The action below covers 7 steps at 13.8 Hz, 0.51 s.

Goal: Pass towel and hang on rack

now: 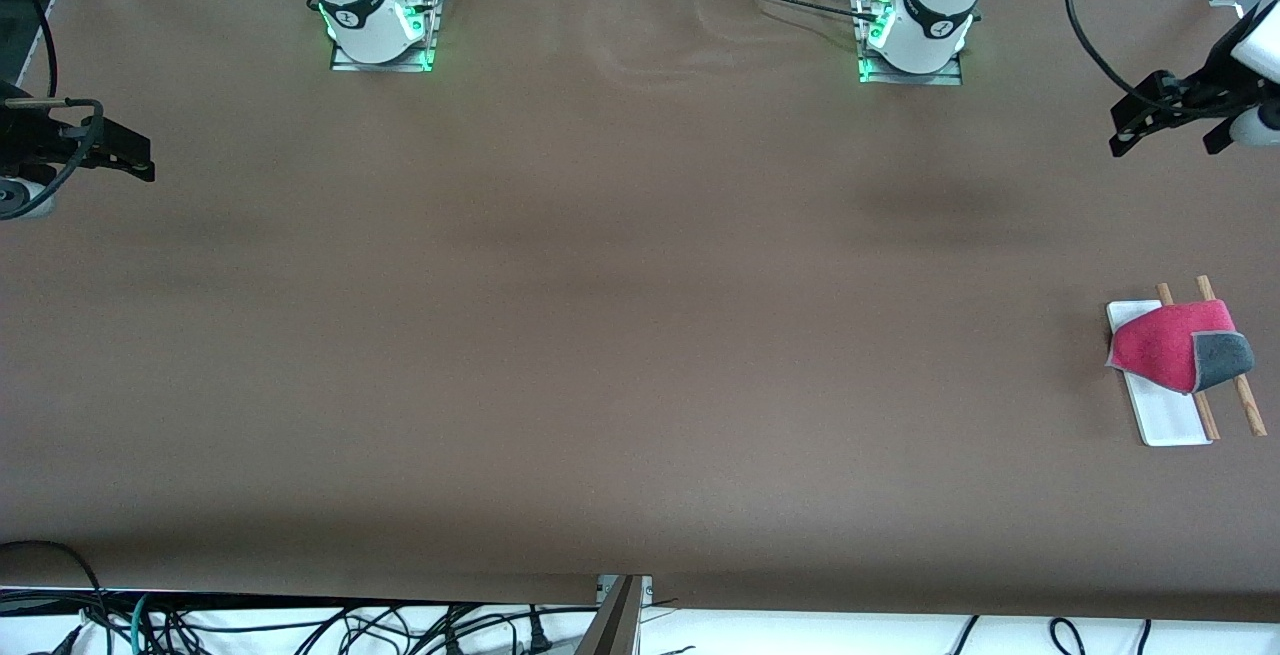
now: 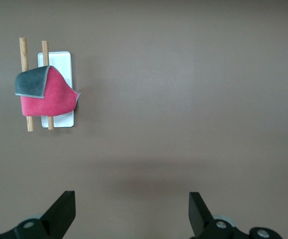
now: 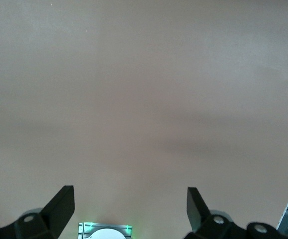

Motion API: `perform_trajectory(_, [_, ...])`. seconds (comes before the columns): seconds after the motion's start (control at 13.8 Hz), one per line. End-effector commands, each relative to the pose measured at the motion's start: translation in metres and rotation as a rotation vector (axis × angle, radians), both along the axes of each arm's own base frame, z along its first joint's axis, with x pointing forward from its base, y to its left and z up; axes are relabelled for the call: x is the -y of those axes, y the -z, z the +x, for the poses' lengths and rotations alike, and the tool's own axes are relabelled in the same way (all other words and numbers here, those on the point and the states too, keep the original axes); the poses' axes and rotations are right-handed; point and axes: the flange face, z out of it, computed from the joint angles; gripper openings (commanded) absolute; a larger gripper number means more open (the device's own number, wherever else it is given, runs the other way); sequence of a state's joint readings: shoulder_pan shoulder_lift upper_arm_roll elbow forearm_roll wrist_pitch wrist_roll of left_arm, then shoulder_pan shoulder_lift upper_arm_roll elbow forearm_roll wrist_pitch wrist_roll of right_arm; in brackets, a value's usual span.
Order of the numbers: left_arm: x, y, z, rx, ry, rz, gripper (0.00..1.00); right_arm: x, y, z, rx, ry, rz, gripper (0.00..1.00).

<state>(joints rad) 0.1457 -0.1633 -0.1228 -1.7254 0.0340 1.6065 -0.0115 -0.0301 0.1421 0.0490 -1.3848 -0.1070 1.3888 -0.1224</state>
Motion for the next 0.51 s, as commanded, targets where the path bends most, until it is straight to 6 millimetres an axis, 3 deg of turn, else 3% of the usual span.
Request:
perform_trajectory(0.0, [-0.0071,-0.0064,0.0279,-0.022,0.019,-0.030,1.00,-0.0005,-0.0049,0.0027,0.010,-0.007,0.011,1.00])
perform_trajectory(0.44, [-0.0147,-0.0015,0.0336,-0.035,-0.002,-0.049,1.00,0.0003,-0.0049,0.0027,0.010,-0.006,0.011,1.00])
